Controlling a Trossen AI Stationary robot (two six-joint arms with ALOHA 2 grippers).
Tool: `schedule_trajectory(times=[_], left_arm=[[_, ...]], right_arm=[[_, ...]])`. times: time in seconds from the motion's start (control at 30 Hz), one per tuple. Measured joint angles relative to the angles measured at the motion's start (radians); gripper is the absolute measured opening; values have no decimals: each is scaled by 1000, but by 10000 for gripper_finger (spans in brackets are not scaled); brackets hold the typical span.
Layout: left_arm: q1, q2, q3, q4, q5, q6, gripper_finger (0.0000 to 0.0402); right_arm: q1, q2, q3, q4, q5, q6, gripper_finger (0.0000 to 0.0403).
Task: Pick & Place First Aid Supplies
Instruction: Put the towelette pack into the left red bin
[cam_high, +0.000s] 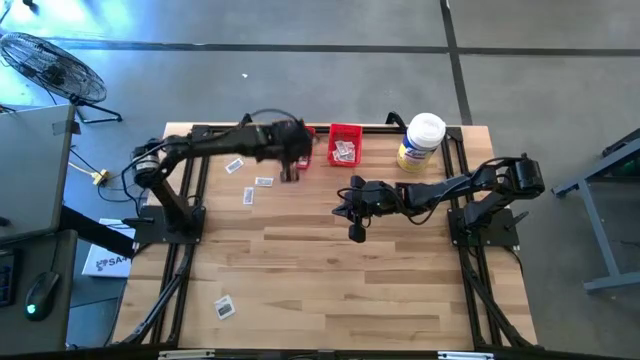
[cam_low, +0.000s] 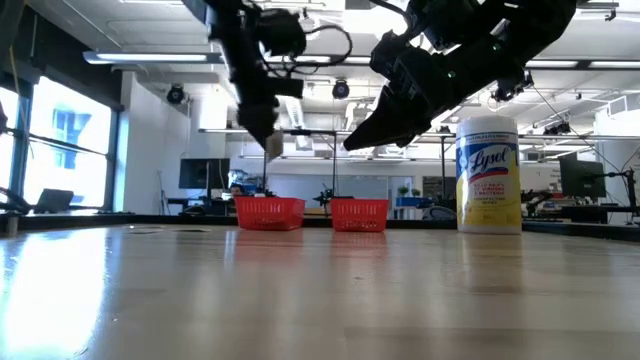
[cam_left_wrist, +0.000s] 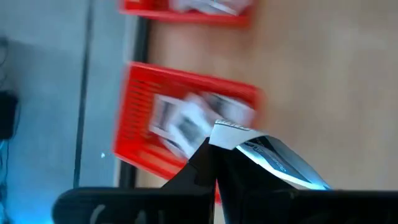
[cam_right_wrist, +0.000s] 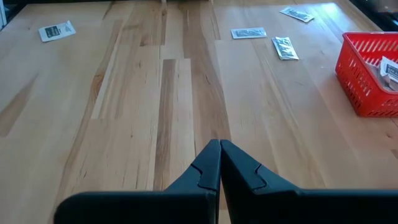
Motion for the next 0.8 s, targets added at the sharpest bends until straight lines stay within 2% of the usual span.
schedule_trajectory(times=[0.1, 0.23, 0.47, 0.6, 0.8], left_arm=[[74, 47, 0, 90, 19, 1, 0], [129, 121, 0, 126, 20, -1, 0], [149, 217, -1, 135, -3, -73, 6], [150, 229, -1, 137, -6, -102, 28], [150, 227, 0, 125, -9, -124, 80]], right_arm=[[0, 0, 0, 0, 0, 0, 2], [0, 0, 0, 0, 0, 0, 3], [0, 0, 0, -7, 0, 0, 2], [0, 0, 0, -9, 0, 0, 3], [0, 0, 0, -11, 0, 0, 2]])
